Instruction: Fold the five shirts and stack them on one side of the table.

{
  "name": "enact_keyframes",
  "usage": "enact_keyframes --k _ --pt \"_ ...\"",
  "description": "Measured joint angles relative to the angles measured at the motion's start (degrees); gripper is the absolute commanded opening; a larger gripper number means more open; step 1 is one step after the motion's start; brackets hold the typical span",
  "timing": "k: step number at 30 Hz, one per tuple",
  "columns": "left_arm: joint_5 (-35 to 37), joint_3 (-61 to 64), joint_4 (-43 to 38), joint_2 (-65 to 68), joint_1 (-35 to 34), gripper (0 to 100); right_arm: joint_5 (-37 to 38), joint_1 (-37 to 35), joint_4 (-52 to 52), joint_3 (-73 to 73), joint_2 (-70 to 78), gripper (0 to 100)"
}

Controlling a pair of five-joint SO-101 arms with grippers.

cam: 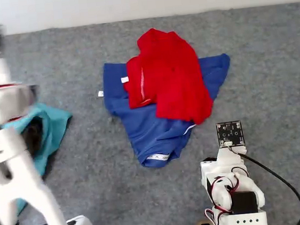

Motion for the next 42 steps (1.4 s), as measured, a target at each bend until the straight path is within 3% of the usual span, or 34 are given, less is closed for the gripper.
enact_keyframes --k 7,23,27,34,36,42 --pt "7.8 0.0 -0.5 8.6 20.7 27 0.0 0.0 0.0 0.0 0.0 0.9" --pt "11.1 0.0 -16.1 32.3 42.8 27 0.0 0.0 0.0 0.0 0.0 0.9" --pt "11.2 0.0 -20.4 38.3 45.6 25 0.0 0.0 0.0 0.0 0.0 0.9" --pt "11.3 -1.2 -24.6 48.0 45.5 7 0.0 0.0 0.0 0.0 0.0 0.9" --pt "11.3 -3.8 -22.6 49.0 45.5 1 0.0 0.0 0.0 0.0 0.0 0.9" --pt "11.2 -19.1 -10.0 49.4 45.3 1 0.0 0.0 0.0 0.0 0.0 0.9"
